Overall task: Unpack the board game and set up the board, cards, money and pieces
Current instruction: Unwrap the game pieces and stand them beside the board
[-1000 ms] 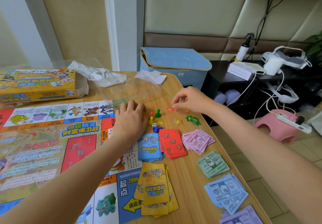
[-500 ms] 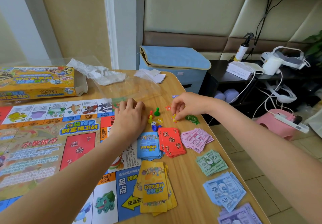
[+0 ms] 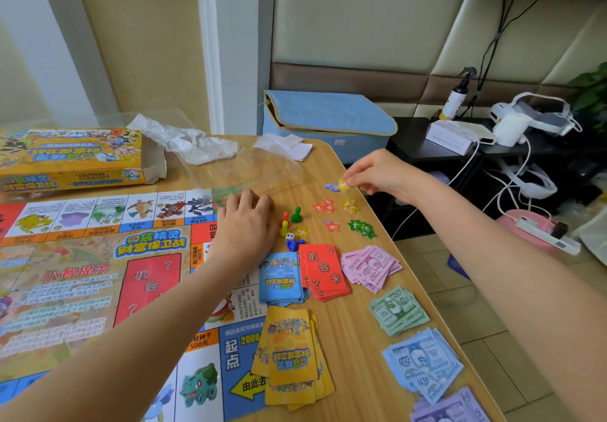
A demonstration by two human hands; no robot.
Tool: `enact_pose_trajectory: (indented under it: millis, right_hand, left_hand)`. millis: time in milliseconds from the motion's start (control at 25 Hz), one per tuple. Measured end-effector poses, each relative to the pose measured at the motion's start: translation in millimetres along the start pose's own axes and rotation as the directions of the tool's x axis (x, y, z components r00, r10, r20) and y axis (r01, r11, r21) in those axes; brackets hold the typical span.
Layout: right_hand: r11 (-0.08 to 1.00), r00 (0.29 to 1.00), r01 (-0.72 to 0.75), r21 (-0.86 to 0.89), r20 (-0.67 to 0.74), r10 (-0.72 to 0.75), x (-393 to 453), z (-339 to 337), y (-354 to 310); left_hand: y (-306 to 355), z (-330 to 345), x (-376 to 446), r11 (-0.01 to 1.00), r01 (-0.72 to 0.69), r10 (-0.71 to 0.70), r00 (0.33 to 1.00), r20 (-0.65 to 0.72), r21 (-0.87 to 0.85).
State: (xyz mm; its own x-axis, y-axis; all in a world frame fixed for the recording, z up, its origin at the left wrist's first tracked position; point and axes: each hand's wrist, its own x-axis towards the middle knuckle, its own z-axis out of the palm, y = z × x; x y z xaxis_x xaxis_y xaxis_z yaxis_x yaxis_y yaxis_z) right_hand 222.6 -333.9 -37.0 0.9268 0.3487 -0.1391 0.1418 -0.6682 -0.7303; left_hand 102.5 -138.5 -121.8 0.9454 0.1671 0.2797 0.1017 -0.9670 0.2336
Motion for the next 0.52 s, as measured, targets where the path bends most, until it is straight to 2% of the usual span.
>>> enact_pose_trajectory:
  millis: [160,240,320,400,480,520]
  right_hand:
    - [0.985,0.999,-0.043,-0.168,-0.011,0.042,2,15,12]
    - [0.961,0.999,-0.016,-0.278,-0.051,0.002,2,19,12]
    - [0.943,0.992,0.067,-0.327,-0.081,-0.098,-3,19,7]
    - [0.898,0.977,0.212,-0.385,0.076,-0.198,-14,22,-1]
    - [0.834,0.94,0.312,-0.455,0.276,-0.201,-27,30,-7]
    - [0.81,0.926,0.336,-0.48,0.326,-0.191,-30,33,-8]
  left_hand:
    - [0,0,0,1.0,0.001,-0.001,1.0,-0.02,-0.017]
    - [1,0,-1,1.0,0.003,-0.003,1.0,-0.007,-0.014]
    - [1,-1,0,1.0,0.001,-0.001,1.0,0.015,0.003]
    - [2,-4,0,1.0,0.004,-0.005,0.999,0.033,0.004]
    - [4,-6,-2,1.0,0.008,-0.009,0.998,0.063,0.023]
    - [5,-7,-1,0.999,0.004,-0.008,0.996,0.09,0.042]
